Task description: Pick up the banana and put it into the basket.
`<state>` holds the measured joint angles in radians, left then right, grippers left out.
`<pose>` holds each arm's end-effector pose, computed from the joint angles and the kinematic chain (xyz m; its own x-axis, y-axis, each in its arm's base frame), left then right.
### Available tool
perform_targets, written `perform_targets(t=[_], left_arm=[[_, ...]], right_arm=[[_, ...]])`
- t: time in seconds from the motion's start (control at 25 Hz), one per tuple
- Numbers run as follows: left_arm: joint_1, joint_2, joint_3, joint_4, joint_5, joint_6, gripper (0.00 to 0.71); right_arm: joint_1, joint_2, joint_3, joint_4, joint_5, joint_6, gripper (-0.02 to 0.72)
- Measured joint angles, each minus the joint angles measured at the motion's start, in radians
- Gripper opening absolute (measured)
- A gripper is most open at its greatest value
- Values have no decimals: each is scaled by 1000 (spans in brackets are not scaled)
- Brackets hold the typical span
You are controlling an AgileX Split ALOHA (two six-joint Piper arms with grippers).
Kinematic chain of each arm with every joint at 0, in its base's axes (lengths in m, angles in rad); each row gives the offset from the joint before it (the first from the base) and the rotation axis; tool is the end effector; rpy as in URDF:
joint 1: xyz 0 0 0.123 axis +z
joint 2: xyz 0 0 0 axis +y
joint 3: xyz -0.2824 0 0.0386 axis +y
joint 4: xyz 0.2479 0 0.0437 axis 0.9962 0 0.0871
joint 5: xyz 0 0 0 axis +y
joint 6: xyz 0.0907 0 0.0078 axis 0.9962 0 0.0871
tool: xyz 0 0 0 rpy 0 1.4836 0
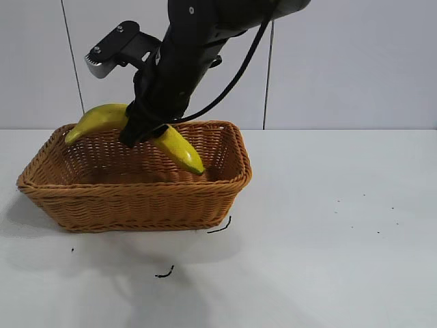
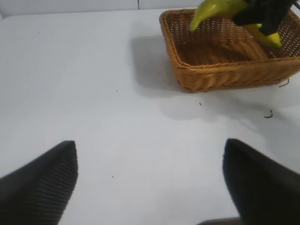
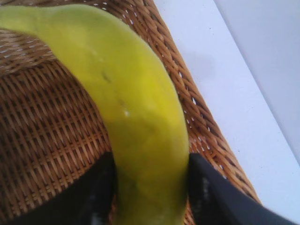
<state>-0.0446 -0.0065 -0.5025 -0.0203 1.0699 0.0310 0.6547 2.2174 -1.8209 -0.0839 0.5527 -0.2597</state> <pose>-0.0066 -0.0013 0.2771 -0.4543 0.0415 -0.8899 0.0701 0.9975 0.0108 0.4036 0.3047 0.2007 -0.3783 -0.6999 -0.6058 -0.7493 0.6158 -0.2436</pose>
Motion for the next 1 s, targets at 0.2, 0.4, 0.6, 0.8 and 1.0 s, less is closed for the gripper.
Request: perform_targets(t=[0.2, 0.4, 0.6, 0.8, 1.0], left_arm=[[0, 0, 0, 0, 0, 0, 635], [0, 0, 0, 0, 0, 0, 635], [0, 0, 0, 0, 0, 0, 635], [0, 0, 0, 0, 0, 0, 635], [0, 0, 0, 0, 0, 0, 635]], right_arm=[[-58, -48, -114, 3, 198, 190, 689], [-172, -54, -211, 15, 383, 260, 689], [-338, -54, -221, 17, 492, 307, 689], [-506, -54, -221, 17, 549, 328, 689], [-641, -54, -221, 16, 593, 331, 689]])
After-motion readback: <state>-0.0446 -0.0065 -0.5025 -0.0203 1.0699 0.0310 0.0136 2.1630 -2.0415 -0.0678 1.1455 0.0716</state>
